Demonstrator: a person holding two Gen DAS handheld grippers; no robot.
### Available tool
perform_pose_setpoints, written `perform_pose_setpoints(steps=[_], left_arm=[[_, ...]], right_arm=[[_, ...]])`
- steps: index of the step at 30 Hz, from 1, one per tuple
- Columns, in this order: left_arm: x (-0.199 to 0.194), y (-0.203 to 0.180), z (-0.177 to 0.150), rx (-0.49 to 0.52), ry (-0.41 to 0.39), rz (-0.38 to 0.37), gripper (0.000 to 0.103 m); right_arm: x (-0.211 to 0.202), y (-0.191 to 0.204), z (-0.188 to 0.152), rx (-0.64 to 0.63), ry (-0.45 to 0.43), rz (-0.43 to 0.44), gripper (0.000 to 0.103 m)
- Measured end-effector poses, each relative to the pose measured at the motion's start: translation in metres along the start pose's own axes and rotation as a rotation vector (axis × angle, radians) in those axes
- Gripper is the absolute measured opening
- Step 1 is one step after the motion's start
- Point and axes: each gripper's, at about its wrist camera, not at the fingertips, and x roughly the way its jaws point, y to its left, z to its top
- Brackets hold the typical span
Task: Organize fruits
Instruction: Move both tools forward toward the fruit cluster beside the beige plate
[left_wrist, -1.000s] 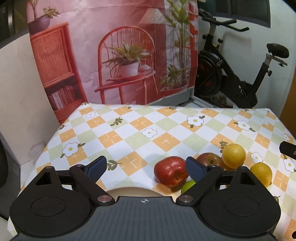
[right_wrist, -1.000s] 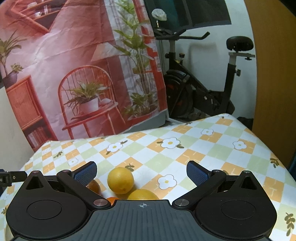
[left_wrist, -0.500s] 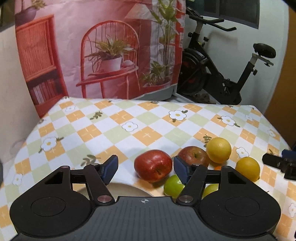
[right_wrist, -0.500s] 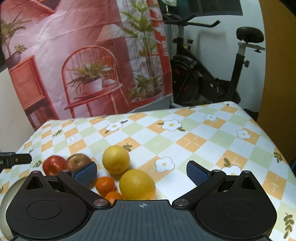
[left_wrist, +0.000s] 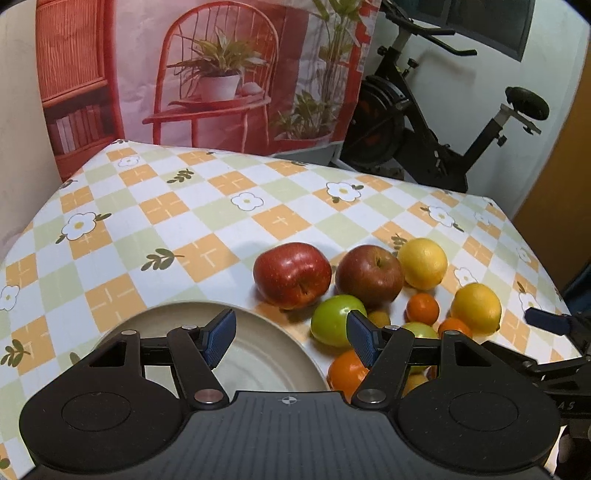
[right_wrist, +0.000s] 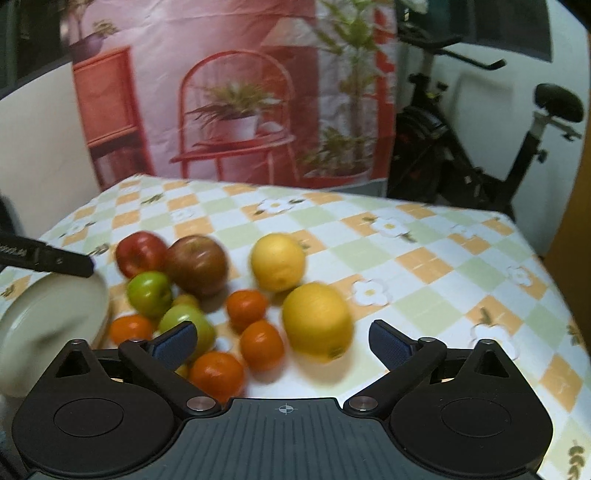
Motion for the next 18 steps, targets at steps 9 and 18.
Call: perform_pose_setpoints(steps=[9,18], left_arm=[[-0.003,-0.010,-0.005,0.071,-0.011,0.005,0.069],[-0.007,-0.014,0.003,0.176,-0.069,-0.009,0.047]], right_arm=[[-0.003,0.009,-0.008,-0.019,0.035,0.083,0.068],[0.001,0.015,-0.012,-0.015,0.059,0.145,0.049]])
